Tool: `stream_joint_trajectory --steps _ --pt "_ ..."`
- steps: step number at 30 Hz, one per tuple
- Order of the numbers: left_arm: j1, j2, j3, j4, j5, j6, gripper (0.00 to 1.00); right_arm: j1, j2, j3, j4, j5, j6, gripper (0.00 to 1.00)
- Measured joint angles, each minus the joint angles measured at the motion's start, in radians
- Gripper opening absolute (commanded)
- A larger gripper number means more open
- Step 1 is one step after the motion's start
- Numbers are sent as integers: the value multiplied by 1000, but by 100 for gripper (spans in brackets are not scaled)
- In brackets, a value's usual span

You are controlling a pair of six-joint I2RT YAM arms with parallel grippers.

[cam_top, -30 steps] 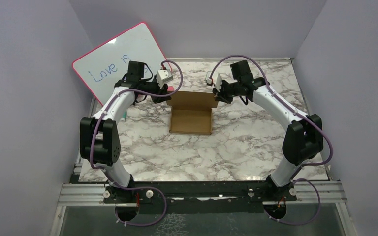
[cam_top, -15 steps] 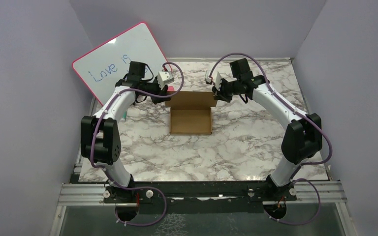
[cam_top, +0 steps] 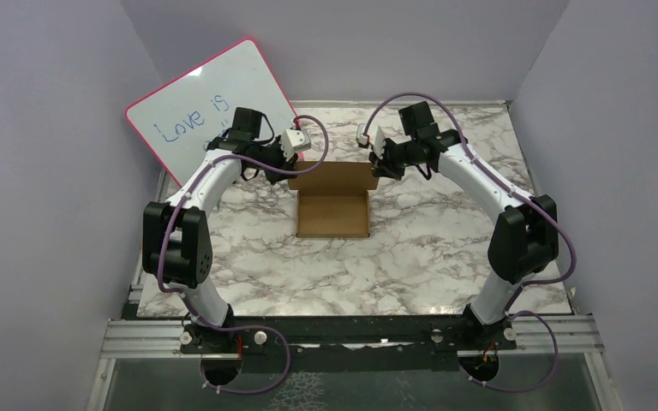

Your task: Fold the paper box

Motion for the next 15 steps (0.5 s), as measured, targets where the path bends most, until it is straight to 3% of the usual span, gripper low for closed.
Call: stream_joint_trajectory --steps 4,15 --pt "-14 0 9 -17 -27 12 0 -1 8 9 -6 -4 0 1" --pt "-38 -11 14 -38 -85 -20 0 -2 12 5 21 3 86 1"
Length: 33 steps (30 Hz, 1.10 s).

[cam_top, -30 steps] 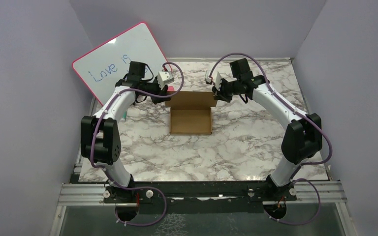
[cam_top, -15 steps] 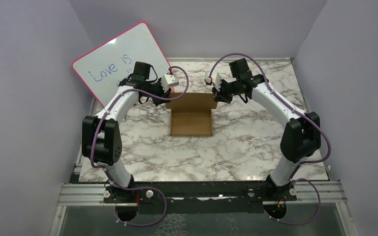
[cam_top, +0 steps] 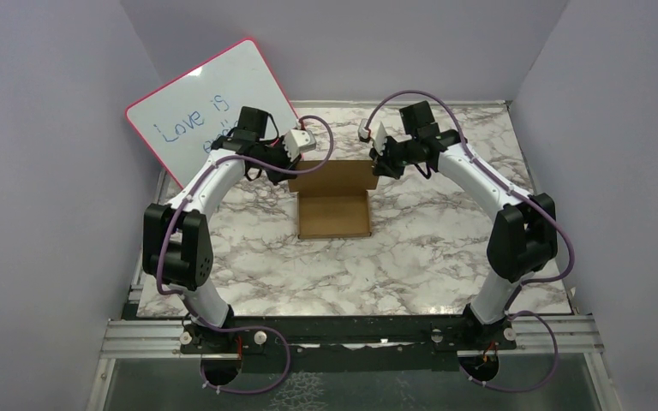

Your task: Fold the paper box

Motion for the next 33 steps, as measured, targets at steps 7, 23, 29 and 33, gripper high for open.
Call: stream_joint_trajectory --steps 7,23,29,33 --pt "-40 0 11 15 -135 -151 0 11 -26 -77 116 66 146 1" --pt "-129 -55 -49 165 -450 -602 0 110 -70 -117 219 424 593 1" --pt "-177 -56 -50 211 -550 -730 0 131 -51 -36 148 581 849 1" --pt "-197 -56 -50 227 -612 -809 0 147 -30 3 108 658 996 1"
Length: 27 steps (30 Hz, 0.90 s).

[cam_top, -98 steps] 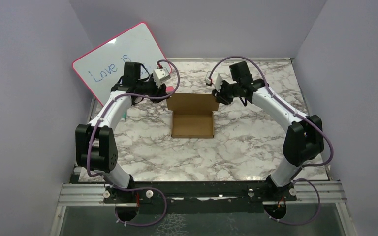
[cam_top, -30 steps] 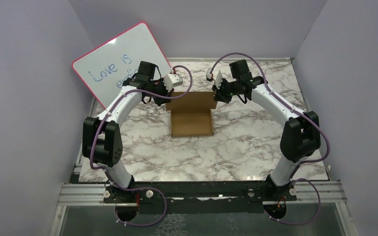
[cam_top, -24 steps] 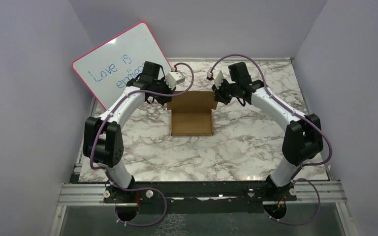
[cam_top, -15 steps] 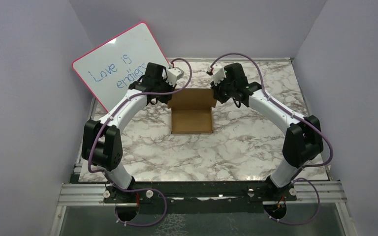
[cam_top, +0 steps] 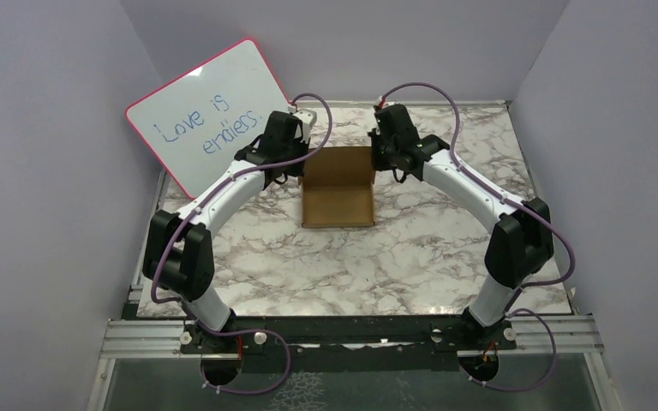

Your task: Fold the paper box

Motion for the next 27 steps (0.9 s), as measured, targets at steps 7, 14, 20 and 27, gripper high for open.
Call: stream_joint_trajectory --steps 7,14,20,27 --pt "-6 0 0 18 -100 -120 0 51 29 30 -30 118 182 1" --pt "-28 0 -34 79 -143 -214 0 61 58 57 -48 213 343 1" --pt "-42 0 -86 133 -171 -263 0 74 90 72 -66 279 429 1" --pt "-45 8 -110 174 -184 -302 2 92 92 48 -60 326 481 1"
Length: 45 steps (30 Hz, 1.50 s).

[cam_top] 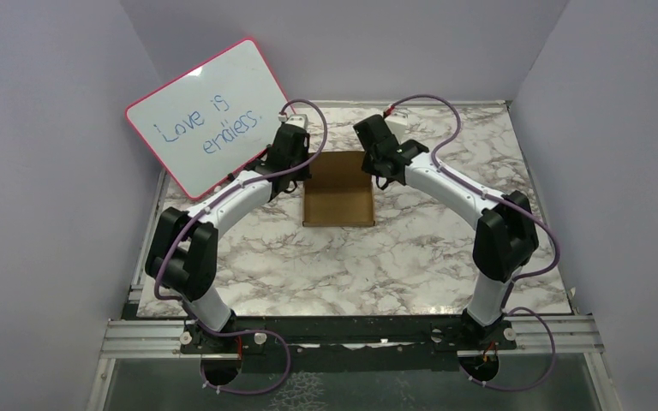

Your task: Fold the paper box

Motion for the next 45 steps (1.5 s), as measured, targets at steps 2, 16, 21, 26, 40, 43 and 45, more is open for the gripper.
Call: stream_joint_trajectory --steps 2,16,21,26,40,43,45 --pt "-5 1 -16 16 -8 -13 3 5 0 -11 1 14 9 1" --pt "-43 -68 -163 174 -65 -76 6 60 -108 -216 139 98 69 1" --pt "-63 -101 -218 214 -85 -111 7 72 -134 -266 178 118 80 1" --pt "-79 -116 -254 254 -120 -158 8 83 -137 -277 186 141 94 1" --pt "-150 -179 -385 364 -222 -219 9 121 -188 -378 232 197 134 2" --pt "-164 -206 -418 376 -227 -222 9 128 -215 -422 262 197 135 4" --pt "-168 -214 -438 389 -228 -226 10 131 -231 -449 284 196 135 5"
